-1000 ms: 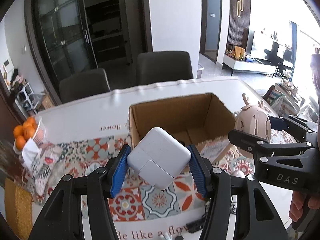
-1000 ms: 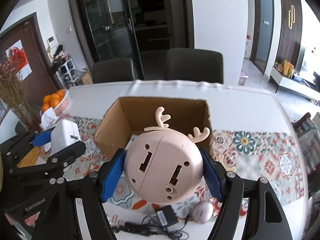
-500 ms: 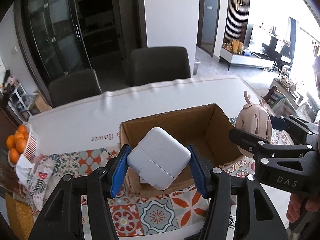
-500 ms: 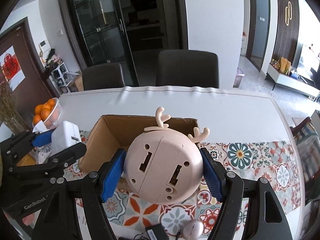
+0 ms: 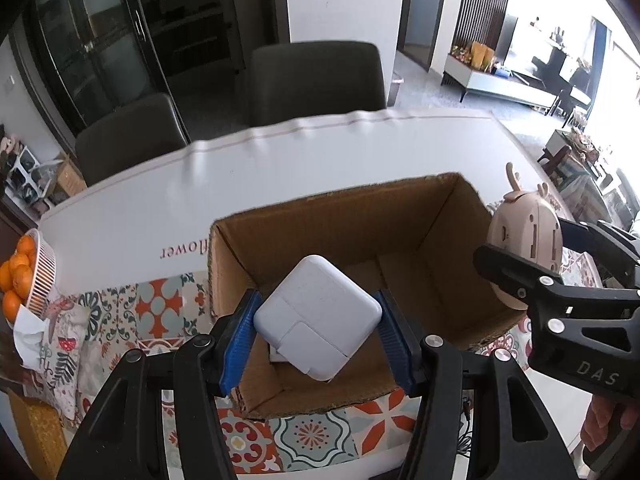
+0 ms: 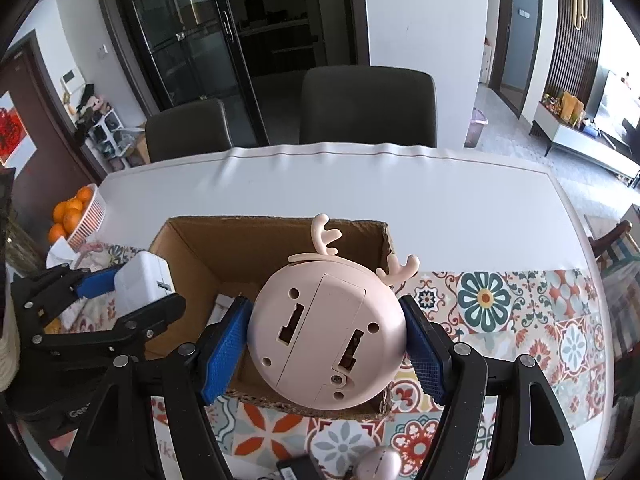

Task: Organize rigid objects
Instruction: 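Carry both items to the box and release the adapter from the left gripper, then lower the pink deer device into the box and open the right gripper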

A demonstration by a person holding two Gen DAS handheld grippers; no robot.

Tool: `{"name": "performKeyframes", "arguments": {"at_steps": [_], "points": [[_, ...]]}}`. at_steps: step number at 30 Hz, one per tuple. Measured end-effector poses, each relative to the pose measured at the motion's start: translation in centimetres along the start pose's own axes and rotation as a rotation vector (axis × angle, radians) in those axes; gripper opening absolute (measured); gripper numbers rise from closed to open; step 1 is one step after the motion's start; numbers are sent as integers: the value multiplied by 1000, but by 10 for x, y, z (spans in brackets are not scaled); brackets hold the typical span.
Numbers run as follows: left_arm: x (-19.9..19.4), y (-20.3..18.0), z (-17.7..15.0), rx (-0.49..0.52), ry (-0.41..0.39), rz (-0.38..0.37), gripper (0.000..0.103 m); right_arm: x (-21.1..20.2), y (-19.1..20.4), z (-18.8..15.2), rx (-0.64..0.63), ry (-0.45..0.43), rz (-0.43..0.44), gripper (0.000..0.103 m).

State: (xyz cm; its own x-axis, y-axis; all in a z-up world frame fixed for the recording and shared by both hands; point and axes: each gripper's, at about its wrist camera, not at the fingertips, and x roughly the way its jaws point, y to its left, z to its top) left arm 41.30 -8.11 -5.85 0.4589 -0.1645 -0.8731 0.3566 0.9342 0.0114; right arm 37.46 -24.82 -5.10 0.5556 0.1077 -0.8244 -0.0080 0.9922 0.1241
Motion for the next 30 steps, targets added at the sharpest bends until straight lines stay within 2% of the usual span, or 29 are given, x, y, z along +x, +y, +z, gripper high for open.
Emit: {"name": "performKeyframes", "arguments": {"at_steps": [5, 10, 14, 17, 30], "points": [[3, 3, -3, -12, -3, 34, 66, 9, 0, 0, -6, 18, -4, 73], [-4, 14, -8, -44, -34, 105, 84, 15, 5, 2, -26, 27, -2, 73], [-12, 25, -12, -85, -46, 140, 86, 18, 12, 4, -38, 28, 3, 74], [-18, 30, -14, -105, -59, 165, 87, 15, 15, 6, -41, 12, -27, 82], [-48, 12, -30, -127, -129, 185, 92, -30, 7, -13, -14, -52, -102, 82]]}}
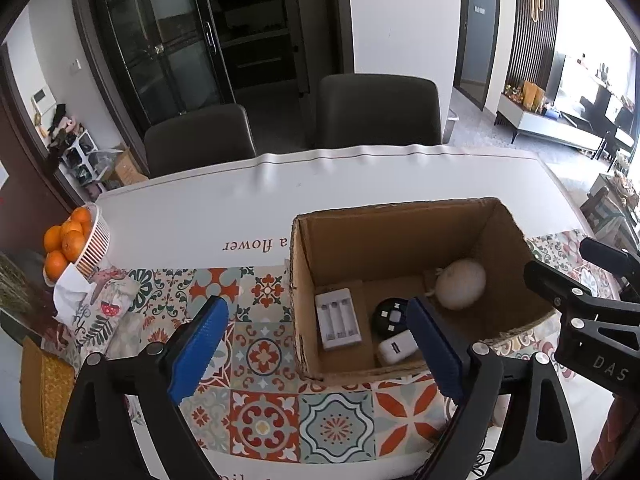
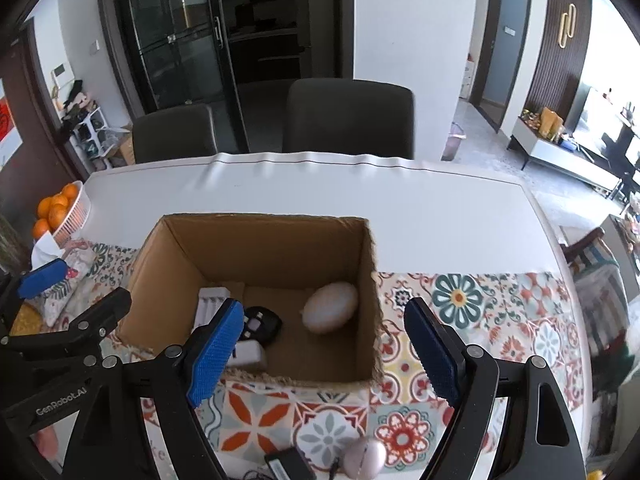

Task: Organize rigid objects
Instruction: 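Lower the pink deer device into the box and open the right gripper, then grasp the silver sphere with the right gripper while the left approaches the black charger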

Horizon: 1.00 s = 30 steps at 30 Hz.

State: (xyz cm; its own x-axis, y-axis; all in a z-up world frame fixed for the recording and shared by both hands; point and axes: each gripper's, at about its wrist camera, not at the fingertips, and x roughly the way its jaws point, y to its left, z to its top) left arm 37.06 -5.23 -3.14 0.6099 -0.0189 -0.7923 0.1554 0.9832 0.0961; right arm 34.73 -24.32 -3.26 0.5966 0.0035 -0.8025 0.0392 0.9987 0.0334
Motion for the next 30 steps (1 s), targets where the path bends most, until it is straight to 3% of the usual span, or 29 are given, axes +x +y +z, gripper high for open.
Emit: {"name": "performKeyframes", "arguments": {"at_steps": [15, 30], "points": [[-36, -41, -35, 74, -64, -18, 96, -38, -34, -56, 61, -44, -35, 82], [-6, -72, -87, 120, 54, -48, 96, -8, -53, -120, 99, 92, -10, 82]]}}
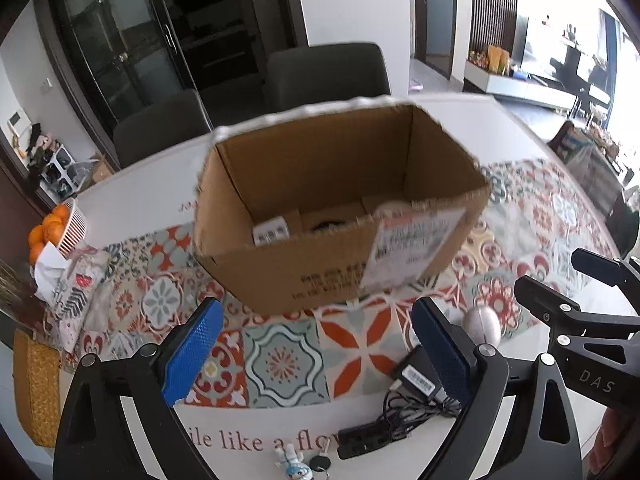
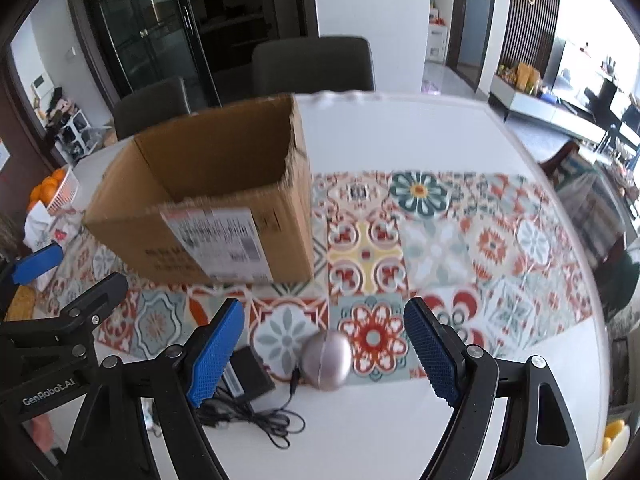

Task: Organize rigid objects
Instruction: 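Grasp the silver sphere with the right gripper while the left approaches the black charger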

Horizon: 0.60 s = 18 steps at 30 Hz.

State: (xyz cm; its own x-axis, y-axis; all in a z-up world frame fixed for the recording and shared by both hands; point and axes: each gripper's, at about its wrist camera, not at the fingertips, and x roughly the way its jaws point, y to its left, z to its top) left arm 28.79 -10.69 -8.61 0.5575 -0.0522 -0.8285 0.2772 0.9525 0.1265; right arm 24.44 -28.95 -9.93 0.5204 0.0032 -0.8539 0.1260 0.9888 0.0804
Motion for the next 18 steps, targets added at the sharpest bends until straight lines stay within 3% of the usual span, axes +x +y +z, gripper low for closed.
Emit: {"name": "performKeyframes", "arguments": {"at_steps": [18], "points": [[71, -20, -36, 37, 183, -5, 96, 66, -7, -39, 26, 179, 15, 76]]}}
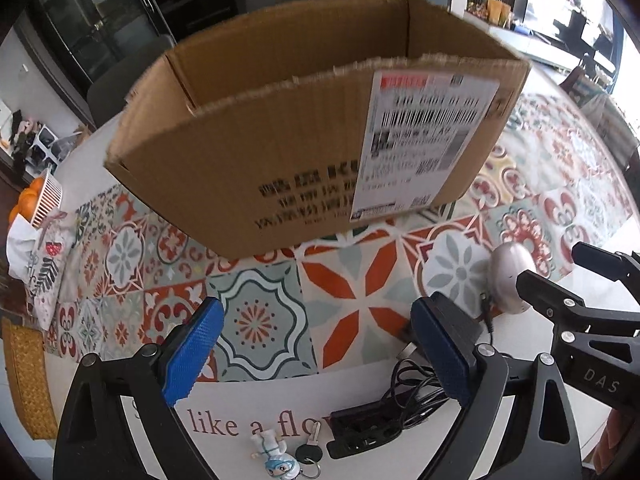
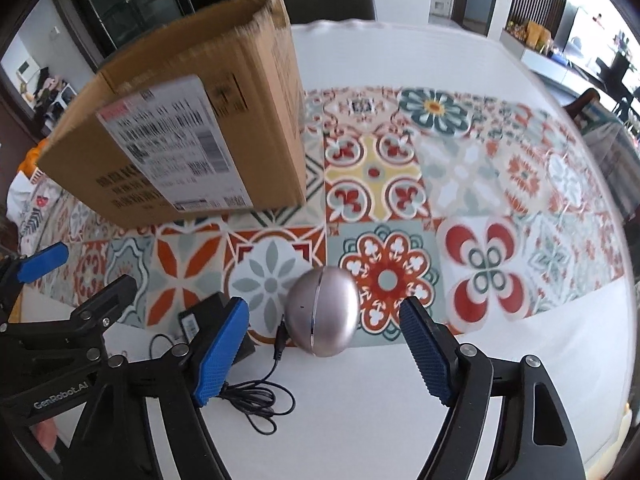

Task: Organize rigid objects
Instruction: 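Grasp the silver sphere with the right gripper while the left approaches the black charger, then grasp the black power adapter with the left gripper while the right holds the sphere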

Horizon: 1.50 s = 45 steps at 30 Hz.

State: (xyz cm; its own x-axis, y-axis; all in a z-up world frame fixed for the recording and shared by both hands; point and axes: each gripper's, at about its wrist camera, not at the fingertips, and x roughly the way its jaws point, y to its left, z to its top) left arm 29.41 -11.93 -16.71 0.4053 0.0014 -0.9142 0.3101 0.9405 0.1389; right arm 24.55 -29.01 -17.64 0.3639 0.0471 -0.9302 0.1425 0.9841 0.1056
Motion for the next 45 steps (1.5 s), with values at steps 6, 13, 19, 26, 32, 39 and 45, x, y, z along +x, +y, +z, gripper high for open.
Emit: {"name": "performKeyframes", "arguments": {"at_steps": [6, 13, 19, 26, 32, 39, 45], "points": [[21, -1, -1, -5, 44, 19, 95, 25, -5, 0, 14, 46, 3, 72], [32, 2, -4, -12, 73, 40, 95, 49, -4, 2, 31, 90, 6, 66], [38, 2, -6, -14, 91, 44, 95, 59, -4, 5, 31, 95, -5, 62], [40, 1, -6, -6, 94, 36, 93, 59, -4, 5, 30, 80, -10, 54], [31, -6, -6, 19, 74, 9, 92, 44, -8, 2, 46, 72, -9, 54], [10, -20, -6, 99, 21, -81, 92, 5, -7, -13, 69, 55, -13, 54], [5, -42, -10, 192, 33, -193, 92, -16, -11, -35, 88, 62, -14, 54]]}}
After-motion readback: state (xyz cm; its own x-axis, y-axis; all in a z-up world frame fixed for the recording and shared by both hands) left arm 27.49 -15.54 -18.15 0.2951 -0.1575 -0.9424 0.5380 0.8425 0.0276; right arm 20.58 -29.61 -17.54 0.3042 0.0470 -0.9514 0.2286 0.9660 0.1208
